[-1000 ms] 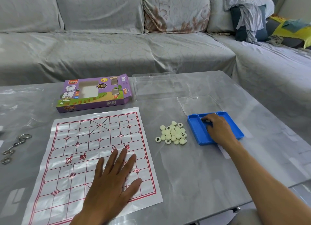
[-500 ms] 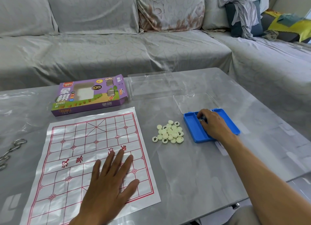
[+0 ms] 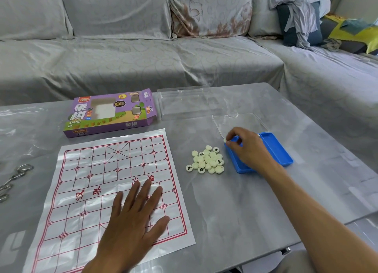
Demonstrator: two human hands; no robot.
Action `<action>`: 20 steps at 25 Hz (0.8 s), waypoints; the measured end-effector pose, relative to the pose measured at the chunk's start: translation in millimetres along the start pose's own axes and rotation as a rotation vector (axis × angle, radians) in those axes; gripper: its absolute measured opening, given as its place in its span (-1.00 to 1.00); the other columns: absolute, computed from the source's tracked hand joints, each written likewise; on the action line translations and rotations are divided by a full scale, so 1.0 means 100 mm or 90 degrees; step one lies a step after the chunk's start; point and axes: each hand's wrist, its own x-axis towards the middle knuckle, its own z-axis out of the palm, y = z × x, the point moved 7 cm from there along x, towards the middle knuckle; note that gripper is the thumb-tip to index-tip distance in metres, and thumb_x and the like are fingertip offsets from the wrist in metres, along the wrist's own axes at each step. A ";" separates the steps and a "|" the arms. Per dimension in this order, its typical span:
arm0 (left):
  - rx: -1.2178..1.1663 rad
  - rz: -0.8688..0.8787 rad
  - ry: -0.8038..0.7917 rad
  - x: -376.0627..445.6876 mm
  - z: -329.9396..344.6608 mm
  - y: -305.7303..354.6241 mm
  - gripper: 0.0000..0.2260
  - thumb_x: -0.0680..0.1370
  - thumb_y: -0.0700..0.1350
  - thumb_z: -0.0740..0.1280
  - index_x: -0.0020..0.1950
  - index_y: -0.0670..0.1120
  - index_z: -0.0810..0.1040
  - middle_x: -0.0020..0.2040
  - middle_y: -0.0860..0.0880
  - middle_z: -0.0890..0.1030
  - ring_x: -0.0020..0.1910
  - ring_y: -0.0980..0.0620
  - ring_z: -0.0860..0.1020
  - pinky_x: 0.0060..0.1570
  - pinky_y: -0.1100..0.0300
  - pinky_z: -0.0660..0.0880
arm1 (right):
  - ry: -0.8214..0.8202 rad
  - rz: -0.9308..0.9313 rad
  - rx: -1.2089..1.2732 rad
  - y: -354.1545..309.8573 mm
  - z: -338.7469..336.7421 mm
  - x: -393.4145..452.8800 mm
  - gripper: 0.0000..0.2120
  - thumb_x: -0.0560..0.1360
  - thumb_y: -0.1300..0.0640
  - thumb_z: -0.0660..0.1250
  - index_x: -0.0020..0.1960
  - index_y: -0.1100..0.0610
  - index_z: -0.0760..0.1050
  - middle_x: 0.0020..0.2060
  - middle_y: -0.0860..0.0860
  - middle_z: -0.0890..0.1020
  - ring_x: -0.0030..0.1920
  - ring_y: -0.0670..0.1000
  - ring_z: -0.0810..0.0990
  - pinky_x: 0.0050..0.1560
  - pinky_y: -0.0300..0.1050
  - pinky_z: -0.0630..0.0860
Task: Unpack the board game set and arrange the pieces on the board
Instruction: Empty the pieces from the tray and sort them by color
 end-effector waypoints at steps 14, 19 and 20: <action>-0.001 0.004 -0.003 0.00 0.01 -0.01 -0.40 0.54 0.41 -0.06 0.54 0.23 0.09 0.58 0.10 0.03 0.56 -0.01 0.03 0.44 -0.09 -0.04 | 0.016 0.129 -0.222 0.80 -0.11 0.00 -0.75 0.52 0.24 0.25 0.16 0.11 0.57 0.16 0.02 0.59 0.11 0.09 0.54 0.07 -0.05 0.47; -0.004 0.002 0.005 0.00 -0.01 -0.01 -0.40 0.54 0.41 -0.09 0.55 0.23 0.07 0.58 0.10 0.02 0.56 0.00 0.00 0.45 -0.08 -0.06 | 0.023 0.130 -0.203 0.75 -0.06 0.02 -0.73 0.56 0.20 0.24 0.23 0.10 0.52 0.19 0.00 0.56 0.14 0.05 0.52 -0.06 -0.15 0.42; -0.002 0.003 0.000 0.00 -0.01 -0.01 -0.40 0.54 0.41 -0.08 0.54 0.22 0.09 0.58 0.09 0.06 0.56 -0.02 0.04 0.44 -0.07 -0.04 | 0.019 0.136 -0.207 0.76 -0.05 0.03 -0.74 0.56 0.19 0.25 0.23 0.09 0.52 0.19 -0.01 0.56 0.13 0.05 0.52 -0.06 -0.15 0.43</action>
